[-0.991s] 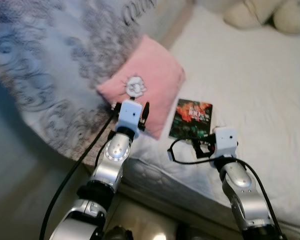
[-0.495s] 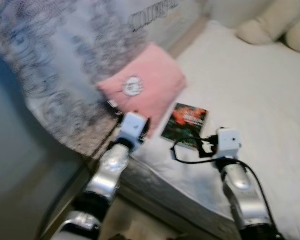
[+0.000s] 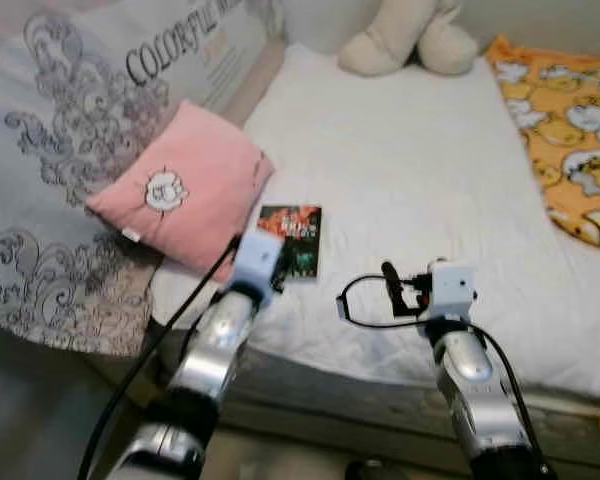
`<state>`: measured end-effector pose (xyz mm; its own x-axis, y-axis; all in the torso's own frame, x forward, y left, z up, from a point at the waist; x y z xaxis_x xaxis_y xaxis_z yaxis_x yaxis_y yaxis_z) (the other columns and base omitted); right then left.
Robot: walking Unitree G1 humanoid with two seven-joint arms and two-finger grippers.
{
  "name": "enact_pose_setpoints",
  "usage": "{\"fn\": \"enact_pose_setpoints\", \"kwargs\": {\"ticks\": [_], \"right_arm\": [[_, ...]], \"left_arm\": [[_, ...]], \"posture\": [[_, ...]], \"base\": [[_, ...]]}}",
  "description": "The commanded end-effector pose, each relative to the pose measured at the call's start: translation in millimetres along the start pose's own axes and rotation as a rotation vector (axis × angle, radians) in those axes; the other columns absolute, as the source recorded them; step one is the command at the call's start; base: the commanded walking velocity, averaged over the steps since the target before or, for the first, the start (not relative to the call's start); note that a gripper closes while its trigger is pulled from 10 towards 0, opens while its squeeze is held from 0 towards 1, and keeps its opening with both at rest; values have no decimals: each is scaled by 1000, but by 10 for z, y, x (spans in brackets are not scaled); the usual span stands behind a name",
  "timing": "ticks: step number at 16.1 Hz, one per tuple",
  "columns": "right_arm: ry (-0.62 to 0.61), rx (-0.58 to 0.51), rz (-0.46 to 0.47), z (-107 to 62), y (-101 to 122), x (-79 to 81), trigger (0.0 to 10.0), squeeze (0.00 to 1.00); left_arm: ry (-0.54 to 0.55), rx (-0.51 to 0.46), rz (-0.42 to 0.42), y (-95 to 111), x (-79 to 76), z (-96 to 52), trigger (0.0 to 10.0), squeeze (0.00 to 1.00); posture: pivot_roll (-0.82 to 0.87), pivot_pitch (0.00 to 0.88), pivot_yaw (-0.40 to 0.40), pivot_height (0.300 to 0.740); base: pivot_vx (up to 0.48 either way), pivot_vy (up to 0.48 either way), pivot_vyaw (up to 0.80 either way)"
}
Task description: Clean up the room
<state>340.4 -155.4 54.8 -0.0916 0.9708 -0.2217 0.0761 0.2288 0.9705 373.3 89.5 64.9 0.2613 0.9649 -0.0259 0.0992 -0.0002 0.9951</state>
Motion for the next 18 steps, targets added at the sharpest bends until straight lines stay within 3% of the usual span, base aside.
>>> {"fn": "enact_pose_setpoints", "kwargs": {"ticks": [1,6,9,11,14,15,16,18], "right_arm": [[19,-19,-9,33,48,46,10000,0],[65,-29,-16,120,82,142,10000,0],[88,-26,-20,157,83,172,10000,0],[97,-30,-18,179,102,181,10000,0],[81,-39,-5,192,108,171,10000,0],[73,-34,11,186,95,183,10000,0],[63,-32,16,175,83,186,10000,0],[34,-45,17,166,105,118,10000,0]], "left_arm": [[30,-22,-25,68,59,6,10000,0],[-15,-87,-23,154,-109,-74,10000,0],[9,-81,-22,148,-56,-67,10000,0],[10,-85,-44,175,-25,-68,10000,0],[85,-32,59,29,140,-90,10000,0],[143,-6,-1,-34,266,-113,10000,1000],[168,-36,-62,25,330,-137,10000,1000],[159,-83,-55,172,299,-123,10000,1000]], "posture": [[-45,0,56,740],[-10,0,32,740],[3,0,24,740],[6,0,23,740],[11,0,18,740],[15,0,18,740],[17,0,18,740],[17,0,19,740]], "base": [[0,-458,0],[0,-458,0],[0,-144,0],[0,0,-753],[0,0,-746],[0,0,-731],[0,0,-694],[0,0,-663]]}}
Point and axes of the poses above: a point about 5 cm out from each wrist's last joint towards the gripper, its own z axis pointing out of the wrist towards the gripper, its own y axis along the axis of the wrist's last joint, x = y × z, the point moved 6 cm from there along z, pointing out of the wrist towards the gripper, and after that the axes turned 10 degrees about -z, right-handed, at the moved point
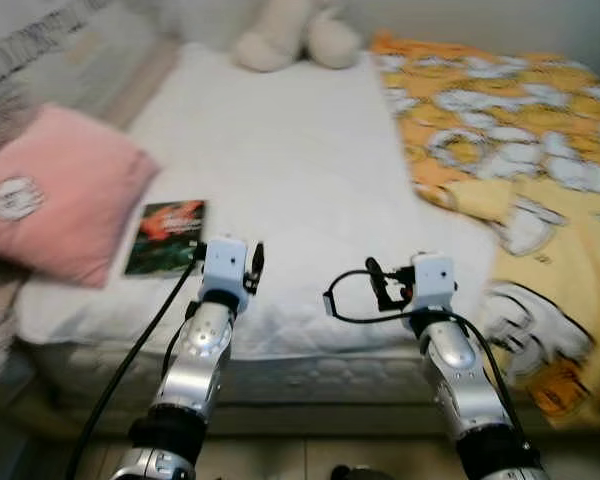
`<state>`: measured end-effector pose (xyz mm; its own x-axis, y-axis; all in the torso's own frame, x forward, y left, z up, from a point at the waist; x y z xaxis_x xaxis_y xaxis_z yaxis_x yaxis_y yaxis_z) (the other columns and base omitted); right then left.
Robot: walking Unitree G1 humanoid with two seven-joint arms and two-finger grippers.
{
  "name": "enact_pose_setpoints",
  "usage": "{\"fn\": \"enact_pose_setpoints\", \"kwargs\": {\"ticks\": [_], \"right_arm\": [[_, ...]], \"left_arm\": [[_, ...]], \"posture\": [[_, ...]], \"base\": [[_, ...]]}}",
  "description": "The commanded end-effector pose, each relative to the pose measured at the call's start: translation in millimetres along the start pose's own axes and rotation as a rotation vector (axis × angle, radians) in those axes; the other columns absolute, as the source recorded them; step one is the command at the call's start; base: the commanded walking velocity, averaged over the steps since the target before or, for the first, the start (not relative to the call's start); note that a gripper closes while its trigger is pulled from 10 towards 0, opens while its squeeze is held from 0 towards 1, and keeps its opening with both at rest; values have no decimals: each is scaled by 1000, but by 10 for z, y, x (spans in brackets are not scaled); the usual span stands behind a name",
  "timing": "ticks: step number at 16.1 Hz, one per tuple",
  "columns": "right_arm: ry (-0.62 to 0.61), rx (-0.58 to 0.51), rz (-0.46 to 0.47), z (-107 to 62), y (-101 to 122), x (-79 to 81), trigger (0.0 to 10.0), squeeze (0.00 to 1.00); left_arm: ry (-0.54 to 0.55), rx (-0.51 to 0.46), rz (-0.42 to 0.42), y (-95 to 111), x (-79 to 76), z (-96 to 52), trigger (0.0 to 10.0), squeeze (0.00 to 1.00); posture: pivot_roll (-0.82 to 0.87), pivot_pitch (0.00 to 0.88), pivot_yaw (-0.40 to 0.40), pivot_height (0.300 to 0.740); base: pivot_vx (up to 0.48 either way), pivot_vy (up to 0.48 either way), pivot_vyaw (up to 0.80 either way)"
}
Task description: Clean up the room
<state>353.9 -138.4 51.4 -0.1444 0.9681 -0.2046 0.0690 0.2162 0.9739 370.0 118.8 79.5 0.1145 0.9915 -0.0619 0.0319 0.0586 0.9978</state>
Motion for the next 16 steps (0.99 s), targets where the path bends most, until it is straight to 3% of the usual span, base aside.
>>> {"fn": "enact_pose_setpoints", "kwargs": {"ticks": [1,3,8,10,12,13,15,16], "right_arm": [[-23,-45,3,28,116,-51,10000,0],[-42,-68,8,37,169,-108,10000,0],[-68,-50,24,-34,70,-172,10000,0],[-70,-44,51,-70,30,-170,10000,0],[-93,-57,123,-100,28,-215,10000,0],[-104,-61,136,-108,30,-255,10000,0],[-95,-65,84,-117,33,-283,10000,0],[-83,-54,33,-106,12,-275,10000,0]], "left_arm": [[2,-14,-2,62,0,19,10000,1000],[-68,-32,11,78,-126,12,10000,1000],[-58,11,39,-23,-105,30,10000,1000],[-23,40,2,-98,-4,10,10000,1000],[92,120,-169,-290,230,-41,10000,1000],[126,141,-213,-372,338,-113,10000,1000],[100,117,-122,-359,388,-212,10000,988],[79,85,-35,-276,366,-191,10000,0]], "posture": [[12,0,20,740],[3,0,23,740],[-2,0,21,740],[-3,0,13,740],[-4,0,13,740],[-3,0,12,740],[6,0,9,740],[9,0,11,740]], "base": [[0,0,-656],[0,0,-659],[0,0,-733],[0,0,-731],[0,0,-725],[0,0,-700],[0,0,-700],[0,0,-700]]}}
Point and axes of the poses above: a point about 5 cm out from each wrist's last joint towards the gripper, its own z axis pointing out of the wrist towards the gripper, its own y axis along the axis of the wrist's last joint, x = y × z, the point moved 6 cm from there along z, pointing out of the wrist towards the gripper, and after that the axes turned 10 degrees about -z, right-handed, at the moved point
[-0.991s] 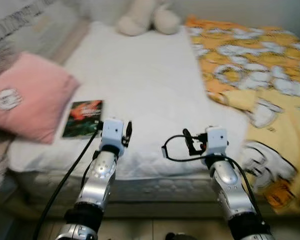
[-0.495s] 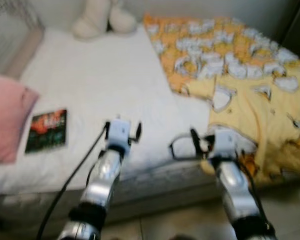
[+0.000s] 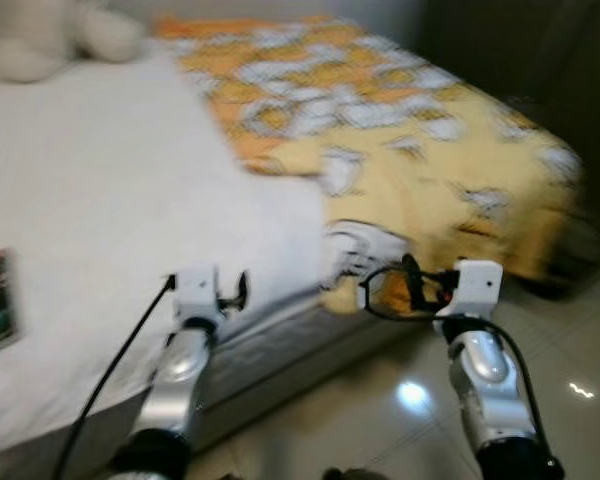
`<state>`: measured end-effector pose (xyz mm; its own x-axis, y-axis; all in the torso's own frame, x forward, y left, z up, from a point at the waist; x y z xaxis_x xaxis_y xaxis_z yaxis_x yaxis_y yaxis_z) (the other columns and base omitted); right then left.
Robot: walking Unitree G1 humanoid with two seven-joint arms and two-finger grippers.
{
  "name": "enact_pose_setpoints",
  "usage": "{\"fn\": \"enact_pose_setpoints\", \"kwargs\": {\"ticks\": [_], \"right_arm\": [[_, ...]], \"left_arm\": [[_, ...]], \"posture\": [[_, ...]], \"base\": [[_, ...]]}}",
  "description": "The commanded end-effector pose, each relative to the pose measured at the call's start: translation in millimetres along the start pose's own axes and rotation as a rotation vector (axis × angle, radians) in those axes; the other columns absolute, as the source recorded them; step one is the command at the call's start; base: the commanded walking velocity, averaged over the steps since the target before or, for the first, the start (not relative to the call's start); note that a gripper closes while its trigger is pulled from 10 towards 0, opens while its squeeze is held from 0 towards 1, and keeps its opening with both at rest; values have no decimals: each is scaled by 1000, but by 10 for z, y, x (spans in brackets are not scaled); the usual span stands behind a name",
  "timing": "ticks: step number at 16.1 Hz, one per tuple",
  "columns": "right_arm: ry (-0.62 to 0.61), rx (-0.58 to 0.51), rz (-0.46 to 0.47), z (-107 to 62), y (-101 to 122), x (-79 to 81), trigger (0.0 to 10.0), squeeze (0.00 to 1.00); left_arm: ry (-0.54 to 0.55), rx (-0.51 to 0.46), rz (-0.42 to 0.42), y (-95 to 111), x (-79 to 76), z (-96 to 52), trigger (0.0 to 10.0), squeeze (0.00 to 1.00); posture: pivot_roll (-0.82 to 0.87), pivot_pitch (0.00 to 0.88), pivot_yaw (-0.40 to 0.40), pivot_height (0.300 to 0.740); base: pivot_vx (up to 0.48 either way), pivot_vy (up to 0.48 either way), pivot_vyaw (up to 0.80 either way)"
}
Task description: Clean up the room
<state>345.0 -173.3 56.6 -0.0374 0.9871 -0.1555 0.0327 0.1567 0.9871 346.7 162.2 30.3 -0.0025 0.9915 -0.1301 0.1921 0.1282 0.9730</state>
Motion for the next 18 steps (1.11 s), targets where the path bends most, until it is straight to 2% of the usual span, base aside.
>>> {"fn": "enact_pose_setpoints", "kwargs": {"ticks": [1,2,4,6,9,10,11,13,18], "right_arm": [[34,-3,-51,40,18,83,10000,0],[45,14,-79,54,-9,113,10000,0],[71,-9,-67,90,61,217,10000,0],[89,-9,-75,113,81,287,10000,0],[116,-3,-57,116,67,361,10000,0],[120,1,-61,111,45,375,10000,0],[121,4,-62,109,36,379,10000,0],[132,14,-79,103,7,394,10000,0],[164,-1,-94,108,40,446,10000,0]], "left_arm": [[-44,-95,74,267,-130,69,10000,0],[-52,-96,62,284,-157,94,10000,0],[-102,-101,39,311,-286,123,10000,0],[-107,-89,23,291,-323,131,10000,0],[-81,-88,17,297,-260,142,10000,0],[-8,-64,62,248,-113,161,10000,0],[25,-46,86,217,-49,174,10000,0],[10,-53,79,252,-42,187,10000,0],[-8,-64,68,290,-113,224,10000,0]], "posture": [[11,0,13,740],[7,0,16,740],[-1,0,24,740],[5,0,24,740],[17,0,22,740],[21,0,19,740],[22,0,18,740],[20,0,18,740],[8,0,20,740]], "base": [[0,-255,-538],[0,-472,0],[0,-461,0],[0,-452,0],[0,-427,-738],[349,0,-738],[0,0,-738],[0,0,-734],[451,0,0]]}}
Point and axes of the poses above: a point about 5 cm out from each wrist's last joint towards the gripper, its own z axis pointing out of the wrist towards the gripper, its own y axis along the axis of the wrist's last joint, x = y × z, the point moved 6 cm from there along z, pointing out of the wrist towards the gripper, and after that the axes turned 10 degrees about -z, right-handed, at the moved point
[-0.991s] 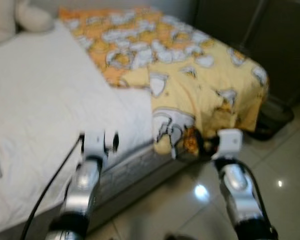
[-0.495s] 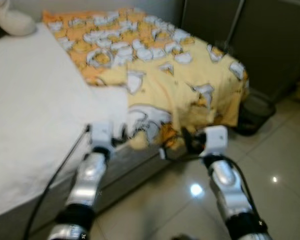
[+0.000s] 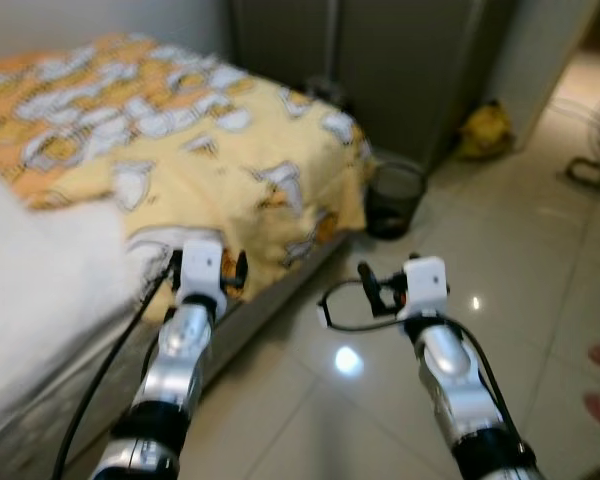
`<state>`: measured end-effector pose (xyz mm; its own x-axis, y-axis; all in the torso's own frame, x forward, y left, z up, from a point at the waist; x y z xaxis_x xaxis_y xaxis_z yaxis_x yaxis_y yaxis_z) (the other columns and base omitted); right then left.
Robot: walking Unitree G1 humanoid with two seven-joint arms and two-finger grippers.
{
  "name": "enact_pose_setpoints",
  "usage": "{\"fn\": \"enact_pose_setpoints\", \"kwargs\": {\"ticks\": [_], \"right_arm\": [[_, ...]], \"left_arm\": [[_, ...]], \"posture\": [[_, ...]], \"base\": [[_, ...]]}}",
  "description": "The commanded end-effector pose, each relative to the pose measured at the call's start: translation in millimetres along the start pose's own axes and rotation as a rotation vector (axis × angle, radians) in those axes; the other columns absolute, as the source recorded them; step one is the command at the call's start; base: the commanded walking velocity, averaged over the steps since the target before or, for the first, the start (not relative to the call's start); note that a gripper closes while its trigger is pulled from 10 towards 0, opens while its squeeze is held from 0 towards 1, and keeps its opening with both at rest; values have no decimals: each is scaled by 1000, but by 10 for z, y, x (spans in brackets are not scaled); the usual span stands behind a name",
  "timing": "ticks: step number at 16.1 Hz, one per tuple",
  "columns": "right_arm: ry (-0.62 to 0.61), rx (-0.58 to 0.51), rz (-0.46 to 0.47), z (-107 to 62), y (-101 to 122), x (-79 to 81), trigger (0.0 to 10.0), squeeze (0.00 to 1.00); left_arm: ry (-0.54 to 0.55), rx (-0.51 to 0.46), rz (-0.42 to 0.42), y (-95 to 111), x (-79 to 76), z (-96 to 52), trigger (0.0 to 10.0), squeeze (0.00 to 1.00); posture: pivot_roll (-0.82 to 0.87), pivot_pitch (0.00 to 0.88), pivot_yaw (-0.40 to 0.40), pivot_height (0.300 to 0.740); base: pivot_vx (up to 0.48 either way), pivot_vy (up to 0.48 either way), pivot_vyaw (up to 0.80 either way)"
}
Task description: Clean up the room
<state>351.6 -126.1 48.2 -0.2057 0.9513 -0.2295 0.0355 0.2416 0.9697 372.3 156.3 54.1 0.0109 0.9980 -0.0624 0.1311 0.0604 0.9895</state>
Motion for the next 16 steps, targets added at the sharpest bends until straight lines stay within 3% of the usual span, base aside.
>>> {"fn": "enact_pose_setpoints", "kwargs": {"ticks": [1,5,8,14,16], "right_arm": [[0,-14,-9,21,46,-32,10000,0],[21,-8,6,-24,11,4,10000,0],[29,-13,-4,-45,14,7,10000,0],[64,9,-19,-65,-38,59,10000,0],[61,14,-9,-63,-47,57,10000,0]], "left_arm": [[2,-3,-5,19,-16,26,10000,0],[58,13,-39,-36,55,0,10000,0],[58,16,-45,-58,10,-14,10000,0],[96,30,-66,-93,75,-26,10000,0],[96,32,-61,-99,75,-27,10000,0]], "posture": [[8,0,19,740],[2,0,18,740],[-1,0,17,740],[-1,0,16,740],[0,0,17,740]], "base": [[469,0,0],[458,0,0],[445,0,727],[343,331,611],[0,439,556]]}}
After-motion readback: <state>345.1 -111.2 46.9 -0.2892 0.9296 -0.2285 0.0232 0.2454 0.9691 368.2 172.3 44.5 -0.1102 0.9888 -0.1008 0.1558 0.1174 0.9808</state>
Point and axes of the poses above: a point about 5 cm out from each wrist's last joint towards the gripper, its own z axis pointing out of the wrist towards the gripper, its own y axis along the axis of the wrist's last joint, x = y × z, the point moved 6 cm from there along z, pointing out of the wrist towards the gripper, and after that the axes turned 10 degrees about -z, right-handed, at the moved point
